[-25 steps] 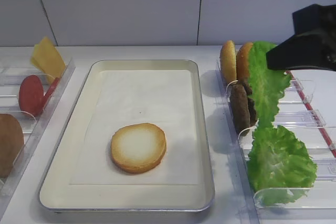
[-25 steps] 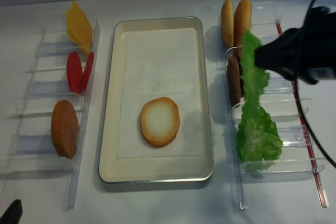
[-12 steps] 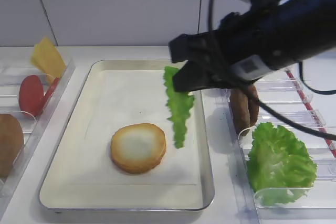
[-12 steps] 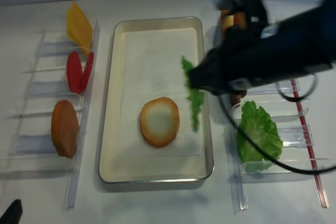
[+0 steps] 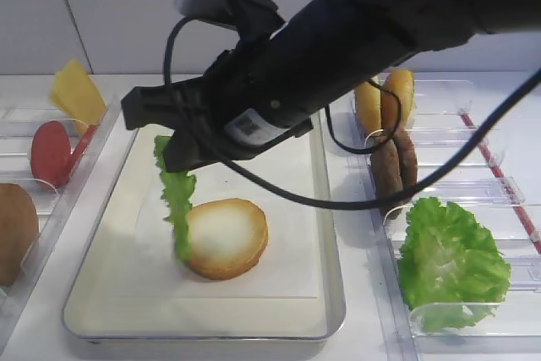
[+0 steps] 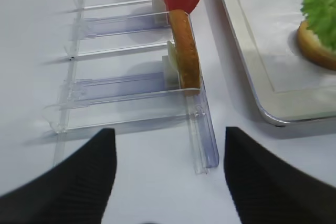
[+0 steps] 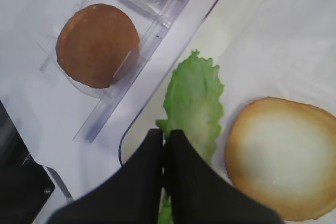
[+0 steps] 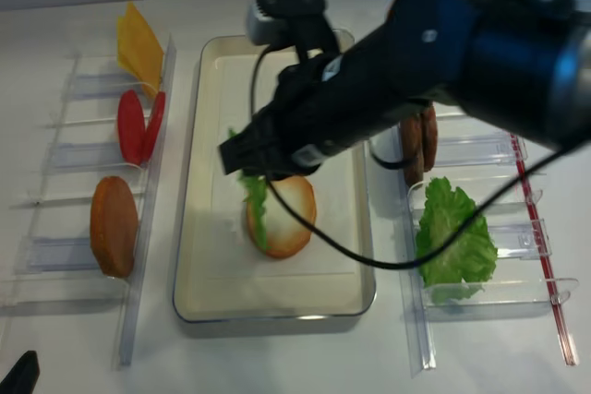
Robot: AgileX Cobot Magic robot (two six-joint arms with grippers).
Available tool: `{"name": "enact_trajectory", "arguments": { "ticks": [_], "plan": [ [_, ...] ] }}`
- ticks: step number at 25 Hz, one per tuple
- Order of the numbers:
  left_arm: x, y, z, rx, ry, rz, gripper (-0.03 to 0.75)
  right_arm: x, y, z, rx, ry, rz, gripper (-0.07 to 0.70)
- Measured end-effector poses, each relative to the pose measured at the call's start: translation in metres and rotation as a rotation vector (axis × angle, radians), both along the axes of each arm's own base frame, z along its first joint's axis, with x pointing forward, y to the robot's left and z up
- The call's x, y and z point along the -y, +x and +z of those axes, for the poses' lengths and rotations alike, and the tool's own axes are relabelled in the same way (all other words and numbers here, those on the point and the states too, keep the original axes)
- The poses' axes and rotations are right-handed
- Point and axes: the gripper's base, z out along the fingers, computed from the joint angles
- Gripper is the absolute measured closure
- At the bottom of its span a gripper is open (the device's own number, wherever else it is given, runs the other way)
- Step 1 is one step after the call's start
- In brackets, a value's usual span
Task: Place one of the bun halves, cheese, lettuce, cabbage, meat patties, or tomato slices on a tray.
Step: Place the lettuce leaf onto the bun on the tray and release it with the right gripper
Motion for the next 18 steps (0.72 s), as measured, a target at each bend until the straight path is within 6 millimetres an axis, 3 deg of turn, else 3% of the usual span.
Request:
{"name": "enact_trajectory", "arguments": {
  "ticks": [7, 18],
  "plan": [
    [0.0, 0.0, 0.0, 0.0, 0.0, 0.0, 0.31, -0.024, 0.003, -0.015, -0.02, -0.007, 0.02, 0.575],
    [0.0, 0.0, 0.0, 0.0, 0.0, 0.0, 0.31, -0.02, 0.011, -0.036, 0.0, -0.148, -0.01, 0.575]
  ]
}}
